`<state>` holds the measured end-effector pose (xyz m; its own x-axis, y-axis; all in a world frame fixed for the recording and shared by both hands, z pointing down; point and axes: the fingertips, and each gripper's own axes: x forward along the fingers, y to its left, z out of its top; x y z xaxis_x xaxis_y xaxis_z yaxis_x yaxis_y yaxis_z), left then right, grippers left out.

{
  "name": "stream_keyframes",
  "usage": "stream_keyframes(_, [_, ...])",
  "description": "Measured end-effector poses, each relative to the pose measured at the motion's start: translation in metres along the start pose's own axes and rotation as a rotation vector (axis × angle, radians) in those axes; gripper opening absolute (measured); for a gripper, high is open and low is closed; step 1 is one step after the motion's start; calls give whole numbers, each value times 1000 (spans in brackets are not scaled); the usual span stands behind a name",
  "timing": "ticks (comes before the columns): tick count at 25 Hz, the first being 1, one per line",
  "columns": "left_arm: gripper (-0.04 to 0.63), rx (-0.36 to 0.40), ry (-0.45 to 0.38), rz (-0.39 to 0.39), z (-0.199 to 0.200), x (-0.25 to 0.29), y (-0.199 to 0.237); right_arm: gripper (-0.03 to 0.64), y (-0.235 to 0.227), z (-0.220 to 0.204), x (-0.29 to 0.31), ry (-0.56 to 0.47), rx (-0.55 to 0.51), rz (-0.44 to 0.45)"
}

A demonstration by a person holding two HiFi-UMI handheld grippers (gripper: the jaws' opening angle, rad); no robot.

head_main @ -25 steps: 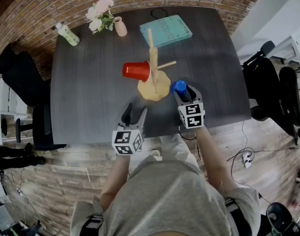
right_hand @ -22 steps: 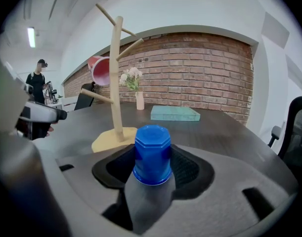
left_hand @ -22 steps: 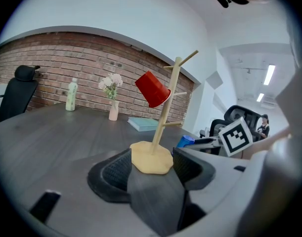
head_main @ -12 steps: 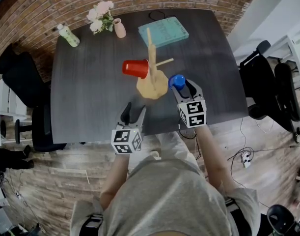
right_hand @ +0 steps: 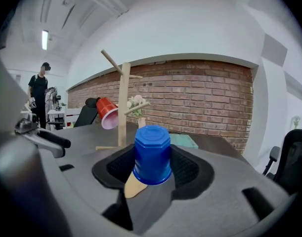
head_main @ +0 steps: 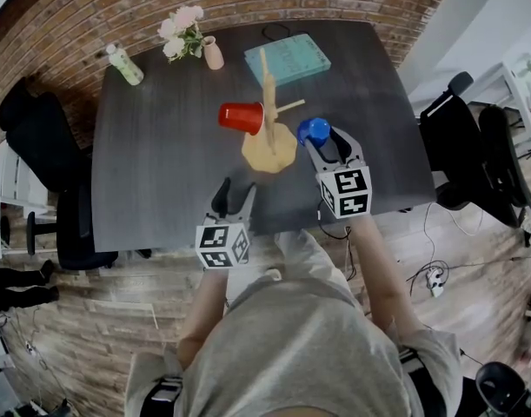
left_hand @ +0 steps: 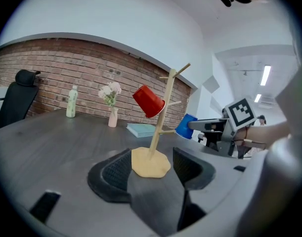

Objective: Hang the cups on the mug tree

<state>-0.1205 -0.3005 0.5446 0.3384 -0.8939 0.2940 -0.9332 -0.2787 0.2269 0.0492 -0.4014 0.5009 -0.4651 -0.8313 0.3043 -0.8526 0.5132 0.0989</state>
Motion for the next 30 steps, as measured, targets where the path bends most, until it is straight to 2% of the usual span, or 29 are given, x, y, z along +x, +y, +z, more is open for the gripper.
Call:
stream_keyframes(24, [258, 22, -33, -19, 14, -17, -6, 215, -22, 108, -19, -161, -99, -59])
stream_keyframes(30, [257, 23, -40, -20, 18, -19, -8, 215, -23, 120, -18, -170, -136, -68])
